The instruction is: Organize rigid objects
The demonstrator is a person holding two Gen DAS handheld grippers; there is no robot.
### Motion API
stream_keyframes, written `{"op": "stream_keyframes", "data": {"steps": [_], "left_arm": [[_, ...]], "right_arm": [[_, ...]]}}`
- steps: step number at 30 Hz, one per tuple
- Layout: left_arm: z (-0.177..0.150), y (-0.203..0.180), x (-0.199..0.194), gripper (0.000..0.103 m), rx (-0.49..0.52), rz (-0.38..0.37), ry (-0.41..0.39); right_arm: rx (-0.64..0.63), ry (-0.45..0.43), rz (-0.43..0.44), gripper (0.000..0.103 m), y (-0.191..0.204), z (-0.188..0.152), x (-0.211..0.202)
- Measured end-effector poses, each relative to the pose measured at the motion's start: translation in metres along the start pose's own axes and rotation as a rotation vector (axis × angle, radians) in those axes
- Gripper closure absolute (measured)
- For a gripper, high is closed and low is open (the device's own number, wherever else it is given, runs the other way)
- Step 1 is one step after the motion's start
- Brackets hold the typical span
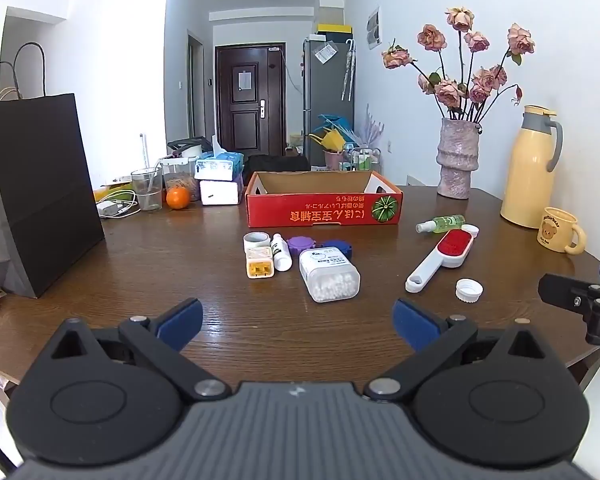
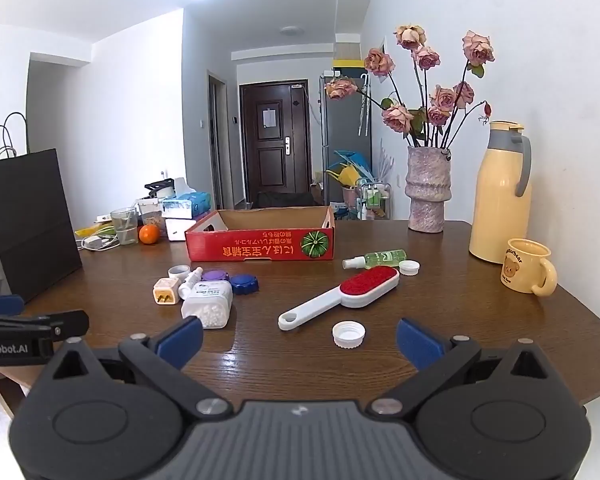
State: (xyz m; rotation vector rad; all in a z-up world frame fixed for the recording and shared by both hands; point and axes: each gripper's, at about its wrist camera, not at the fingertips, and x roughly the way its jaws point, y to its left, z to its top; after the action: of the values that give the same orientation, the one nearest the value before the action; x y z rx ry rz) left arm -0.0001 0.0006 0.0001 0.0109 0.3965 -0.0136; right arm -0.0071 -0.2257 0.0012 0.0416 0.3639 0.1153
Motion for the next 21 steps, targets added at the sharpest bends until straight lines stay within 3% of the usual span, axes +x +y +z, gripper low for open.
{"op": "stream_keyframes", "data": {"steps": [21], "left_arm": [[0.003,0.000,-0.006,0.000,0.009,0.004,0.021]], "right_arm": [[0.004,0.023,0.005,0.000,0.001,-0.001,0.000]]}}
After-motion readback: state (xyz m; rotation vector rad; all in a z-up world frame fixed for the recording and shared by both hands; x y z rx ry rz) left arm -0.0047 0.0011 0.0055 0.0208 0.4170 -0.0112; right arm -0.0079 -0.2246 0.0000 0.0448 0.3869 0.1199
